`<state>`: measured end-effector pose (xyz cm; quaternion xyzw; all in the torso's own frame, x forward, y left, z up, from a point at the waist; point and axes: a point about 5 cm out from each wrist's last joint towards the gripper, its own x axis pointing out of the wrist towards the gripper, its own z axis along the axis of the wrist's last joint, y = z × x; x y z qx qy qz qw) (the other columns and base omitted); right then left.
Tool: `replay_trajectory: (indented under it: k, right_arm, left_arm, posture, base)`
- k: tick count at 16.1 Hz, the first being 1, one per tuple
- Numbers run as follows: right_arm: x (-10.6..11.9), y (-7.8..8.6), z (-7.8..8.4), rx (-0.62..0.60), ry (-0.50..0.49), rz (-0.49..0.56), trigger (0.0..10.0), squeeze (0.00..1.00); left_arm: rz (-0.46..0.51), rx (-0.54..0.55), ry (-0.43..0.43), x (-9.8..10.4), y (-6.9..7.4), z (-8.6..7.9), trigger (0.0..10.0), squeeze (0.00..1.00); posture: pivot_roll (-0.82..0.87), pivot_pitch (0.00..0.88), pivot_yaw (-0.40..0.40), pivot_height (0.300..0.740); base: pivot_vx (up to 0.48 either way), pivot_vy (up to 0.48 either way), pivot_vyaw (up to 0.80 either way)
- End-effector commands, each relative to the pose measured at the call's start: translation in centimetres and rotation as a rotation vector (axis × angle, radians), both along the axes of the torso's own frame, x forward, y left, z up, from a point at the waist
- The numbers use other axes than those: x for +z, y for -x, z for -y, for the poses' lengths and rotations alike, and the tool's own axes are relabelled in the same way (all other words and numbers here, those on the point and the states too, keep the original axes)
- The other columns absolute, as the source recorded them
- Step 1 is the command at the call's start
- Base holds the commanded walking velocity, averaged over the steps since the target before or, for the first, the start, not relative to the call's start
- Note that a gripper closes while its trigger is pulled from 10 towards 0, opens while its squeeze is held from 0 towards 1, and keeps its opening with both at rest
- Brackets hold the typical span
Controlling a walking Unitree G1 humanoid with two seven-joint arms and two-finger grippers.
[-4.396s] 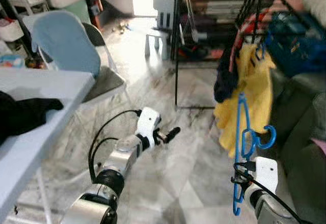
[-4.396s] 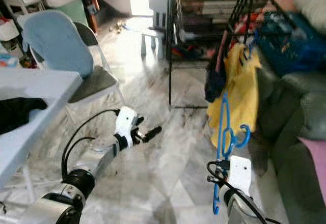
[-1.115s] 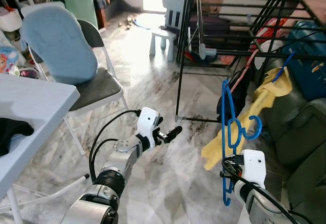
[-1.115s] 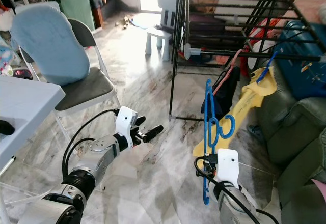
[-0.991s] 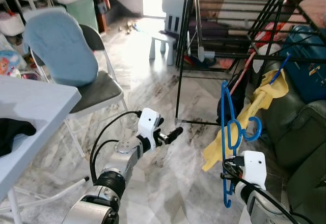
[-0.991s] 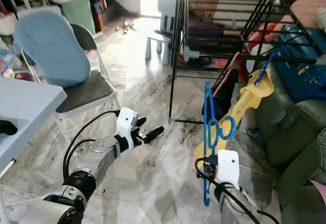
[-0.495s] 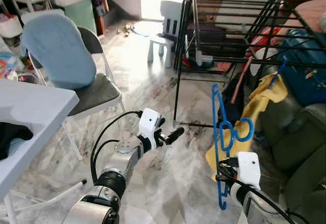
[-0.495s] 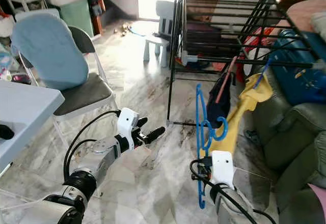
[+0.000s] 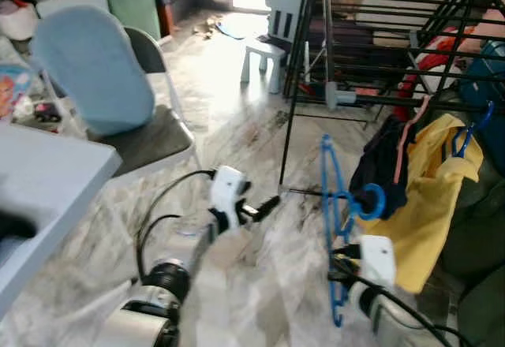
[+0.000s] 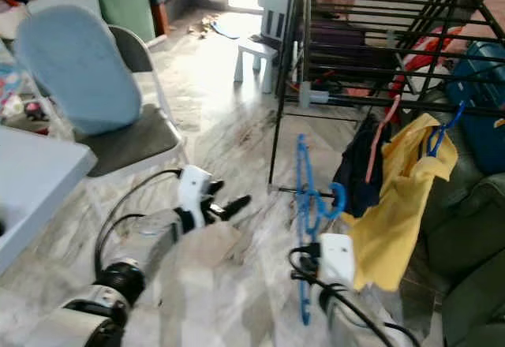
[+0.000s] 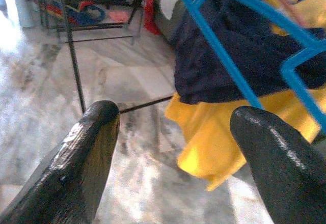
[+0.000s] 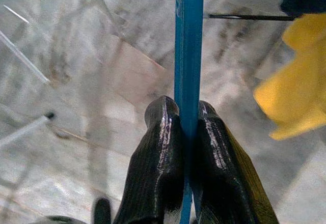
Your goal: Hang hanger
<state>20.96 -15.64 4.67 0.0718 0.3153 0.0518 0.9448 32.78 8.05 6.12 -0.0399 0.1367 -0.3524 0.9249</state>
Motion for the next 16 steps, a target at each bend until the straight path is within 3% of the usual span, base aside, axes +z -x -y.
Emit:
replay_trajectory:
  k: [1, 7, 12, 16]
  right_arm:
    - [-0.24, 0.30, 0.86, -0.026, 0.016, -0.021, 10.0, 0.00]
    - [-0.35, 0.27, 1.01, -0.047, 0.019, -0.034, 10.0, 0.00]
    - [-0.51, 0.26, 1.04, -0.054, 0.012, -0.045, 10.0, 0.00]
    - [-0.53, 0.14, 0.89, -0.051, 0.011, -0.046, 10.0, 0.00]
  left_arm:
    - [0.000, -0.036, 0.007, 0.22, 0.07, 1.23, 10.0, 0.00]
    - [-0.012, -0.032, 0.003, 0.13, 0.04, 1.13, 10.0, 0.00]
    - [-0.015, -0.038, -0.008, 0.04, 0.07, 1.15, 10.0, 0.00]
    - [-0.012, -0.040, -0.029, -0.11, 0.15, 1.17, 10.0, 0.00]
  posture:
    - [-0.07, 0.000, -0.027, 0.740]
    - [-0.07, 0.000, -0.028, 0.740]
    - [-0.07, 0.000, -0.029, 0.740]
    - [-0.06, 0.000, -0.031, 0.740]
  base:
    - [0.398, 0.270, 0.00]
    - [0.384, 0.284, 0.00]
    - [0.296, 0.380, -0.59]
    - [0.000, 0.068, 0.00]
